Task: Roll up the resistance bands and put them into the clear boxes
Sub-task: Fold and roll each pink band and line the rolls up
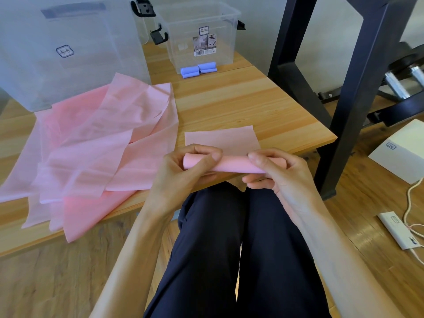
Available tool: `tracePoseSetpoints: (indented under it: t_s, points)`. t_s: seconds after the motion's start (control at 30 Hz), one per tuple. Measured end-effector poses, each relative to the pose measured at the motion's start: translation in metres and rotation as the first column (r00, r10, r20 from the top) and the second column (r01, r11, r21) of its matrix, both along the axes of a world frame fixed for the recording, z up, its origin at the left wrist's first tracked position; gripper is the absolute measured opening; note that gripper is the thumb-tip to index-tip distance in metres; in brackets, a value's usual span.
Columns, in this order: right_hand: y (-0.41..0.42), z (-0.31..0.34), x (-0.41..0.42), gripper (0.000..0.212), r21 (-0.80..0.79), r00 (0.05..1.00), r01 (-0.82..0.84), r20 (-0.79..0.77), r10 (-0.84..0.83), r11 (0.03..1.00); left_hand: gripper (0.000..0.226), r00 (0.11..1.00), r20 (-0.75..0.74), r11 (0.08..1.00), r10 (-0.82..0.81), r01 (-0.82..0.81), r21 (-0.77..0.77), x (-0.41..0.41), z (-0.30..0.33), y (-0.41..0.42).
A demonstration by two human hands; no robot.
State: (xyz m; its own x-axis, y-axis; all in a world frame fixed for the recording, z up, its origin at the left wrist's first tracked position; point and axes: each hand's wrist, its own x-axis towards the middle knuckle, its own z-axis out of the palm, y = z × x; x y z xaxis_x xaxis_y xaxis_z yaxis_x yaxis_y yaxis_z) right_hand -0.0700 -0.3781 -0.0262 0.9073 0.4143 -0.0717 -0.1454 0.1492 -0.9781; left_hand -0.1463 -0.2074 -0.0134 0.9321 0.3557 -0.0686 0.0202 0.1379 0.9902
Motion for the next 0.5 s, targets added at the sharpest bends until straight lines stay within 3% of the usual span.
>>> tracePoseSetpoints:
  t_s: [0.23, 0.4, 0.5]
  points:
    - [-0.0011, -0.0003, 0.0004, 0.033, 0.012, 0.998, -0.069, 0.001, 0.069, 0.998, 0.020, 0.999, -0.018, 0.999, 0.032, -0.032, -0.028, -0.0005, -0.0001, 0.0027]
    - [-0.0008, 0.0003, 0.0025, 0.028, -0.011, 1.000, -0.019, -0.024, 0.019, 1.000, 0.015, 0.998, -0.026, 0.997, -0.053, 0.055, 0.058, -0.0028, 0.0008, 0.0015]
    - [-0.0016, -0.0002, 0.0016, 0.037, 0.026, 0.995, -0.091, -0.036, 0.092, 0.996, 0.013, 0.999, -0.042, 0.999, 0.000, 0.002, 0.045, -0.0026, 0.0014, 0.0021]
